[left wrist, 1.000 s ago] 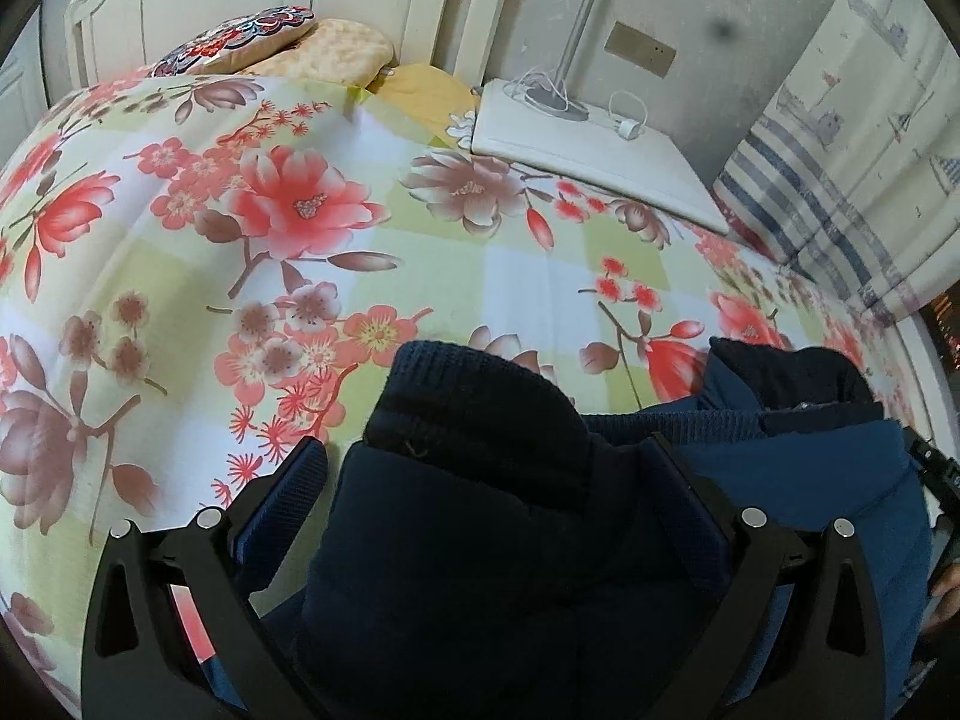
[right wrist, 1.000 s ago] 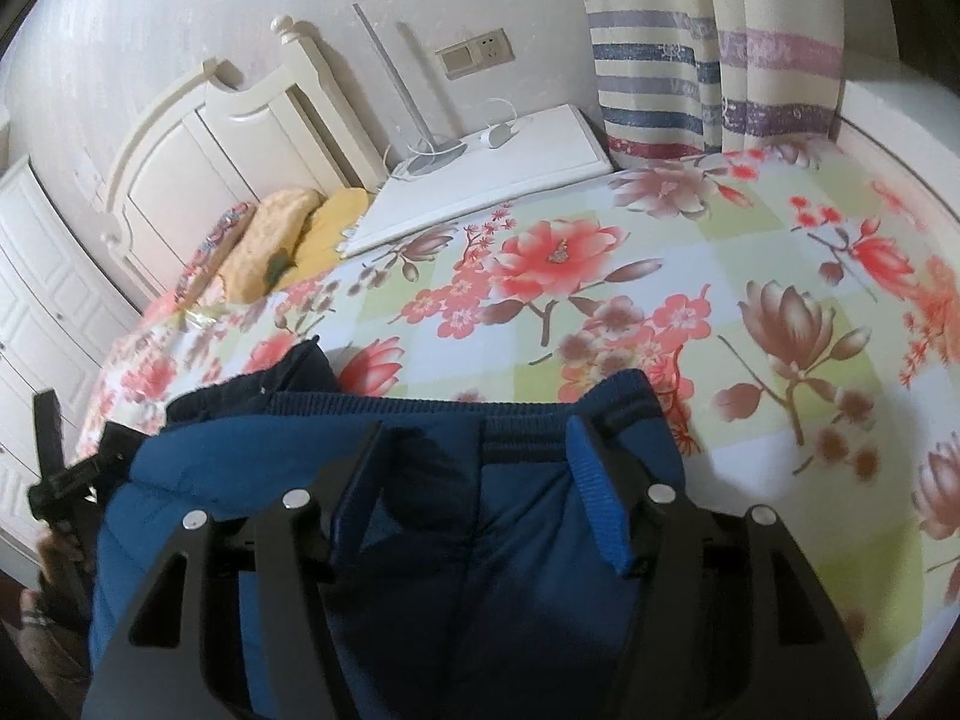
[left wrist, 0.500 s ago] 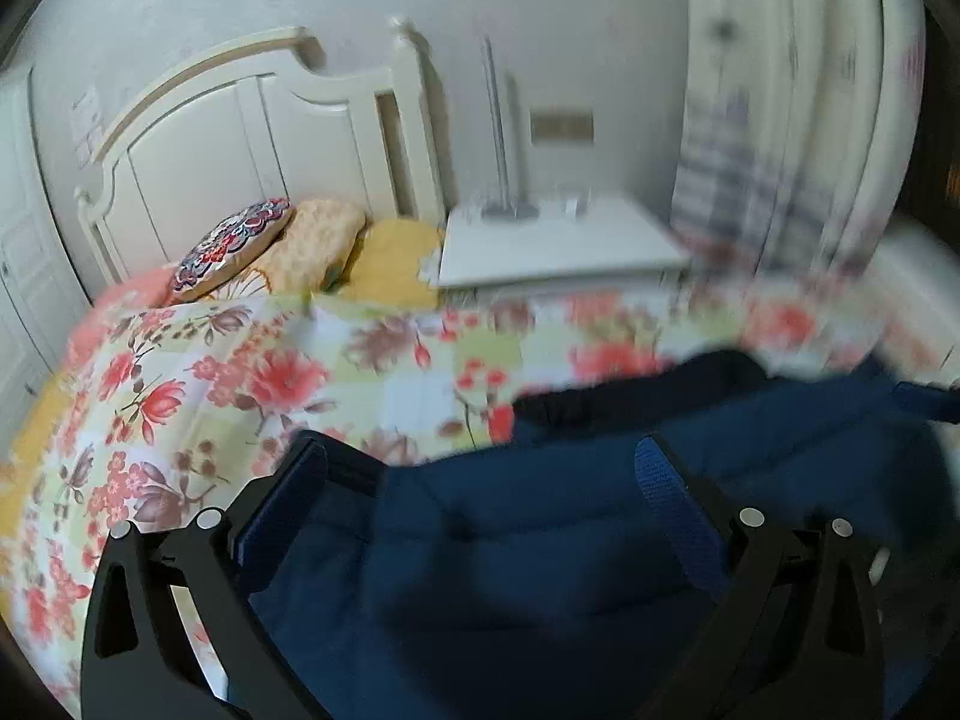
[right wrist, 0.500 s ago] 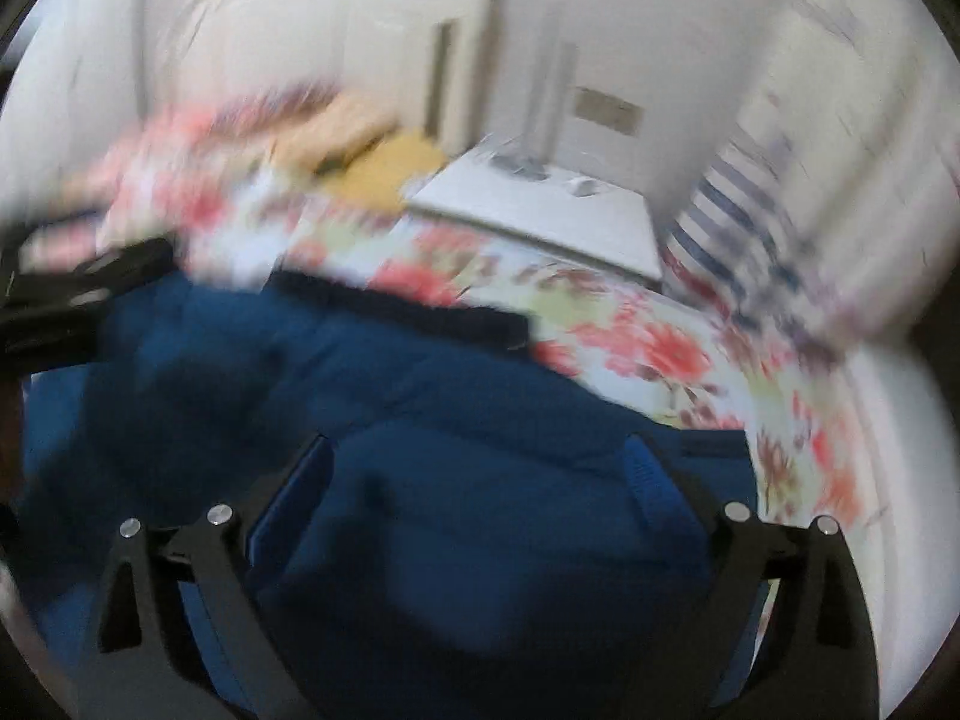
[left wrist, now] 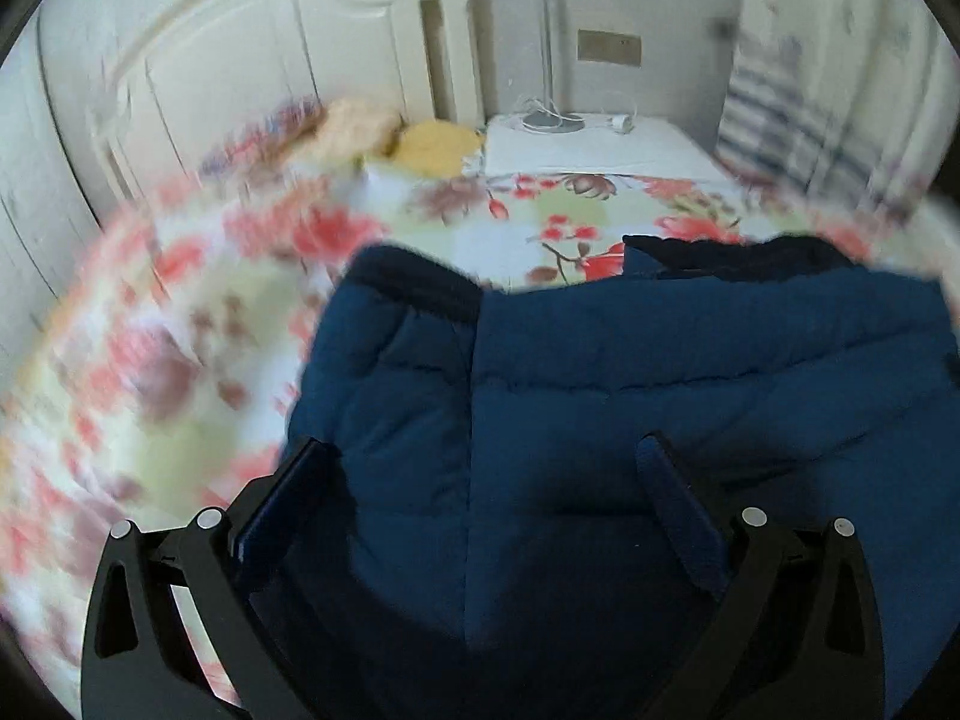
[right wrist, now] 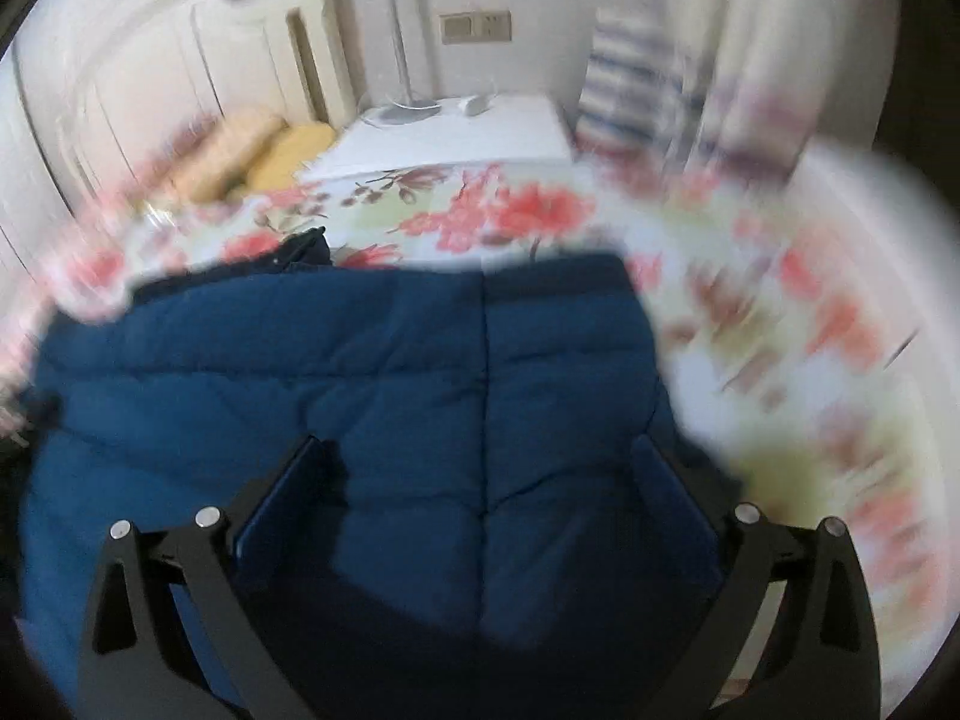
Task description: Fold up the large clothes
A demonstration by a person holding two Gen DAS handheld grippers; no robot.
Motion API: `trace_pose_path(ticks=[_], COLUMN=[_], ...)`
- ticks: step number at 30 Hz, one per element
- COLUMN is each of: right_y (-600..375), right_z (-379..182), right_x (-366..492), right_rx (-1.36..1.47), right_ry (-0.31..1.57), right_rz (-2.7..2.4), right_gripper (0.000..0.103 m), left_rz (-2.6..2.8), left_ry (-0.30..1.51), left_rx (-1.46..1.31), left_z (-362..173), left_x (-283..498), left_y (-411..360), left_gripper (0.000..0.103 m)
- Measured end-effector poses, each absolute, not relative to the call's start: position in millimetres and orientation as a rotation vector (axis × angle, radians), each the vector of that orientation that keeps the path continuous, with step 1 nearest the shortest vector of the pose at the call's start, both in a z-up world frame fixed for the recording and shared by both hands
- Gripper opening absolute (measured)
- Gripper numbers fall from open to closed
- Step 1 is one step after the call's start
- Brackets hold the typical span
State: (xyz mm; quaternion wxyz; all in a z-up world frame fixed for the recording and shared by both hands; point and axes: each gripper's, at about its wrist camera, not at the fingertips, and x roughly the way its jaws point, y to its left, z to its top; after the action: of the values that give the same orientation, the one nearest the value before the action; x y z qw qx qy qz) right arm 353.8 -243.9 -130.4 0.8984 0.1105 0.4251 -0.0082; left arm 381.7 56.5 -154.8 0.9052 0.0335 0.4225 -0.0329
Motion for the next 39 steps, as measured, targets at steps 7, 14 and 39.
trace_pose_path(ticks=[7, 14, 39], right_y=[-247.2, -253.4, -137.1], right_z=[-135.5, -136.3, -111.8], right_x=[352.9, 351.4, 279.6], right_rx=[0.246, 0.279, -0.118], right_ry=[0.862, 0.858, 0.785], right_rz=[-0.005, 0.015, 0.000], right_gripper=[0.101, 0.101, 0.100], left_rz=[-0.018, -0.031, -0.131], left_ry=[0.863, 0.869, 0.768], left_rx=[0.151, 0.126, 0.160], left_z=[-161.9, -162.3, -146.4], left_x=[383.2, 384.7, 305.3], left_y=[40.2, 43.9, 2.1], left_gripper=[0.099, 0.099, 0.099])
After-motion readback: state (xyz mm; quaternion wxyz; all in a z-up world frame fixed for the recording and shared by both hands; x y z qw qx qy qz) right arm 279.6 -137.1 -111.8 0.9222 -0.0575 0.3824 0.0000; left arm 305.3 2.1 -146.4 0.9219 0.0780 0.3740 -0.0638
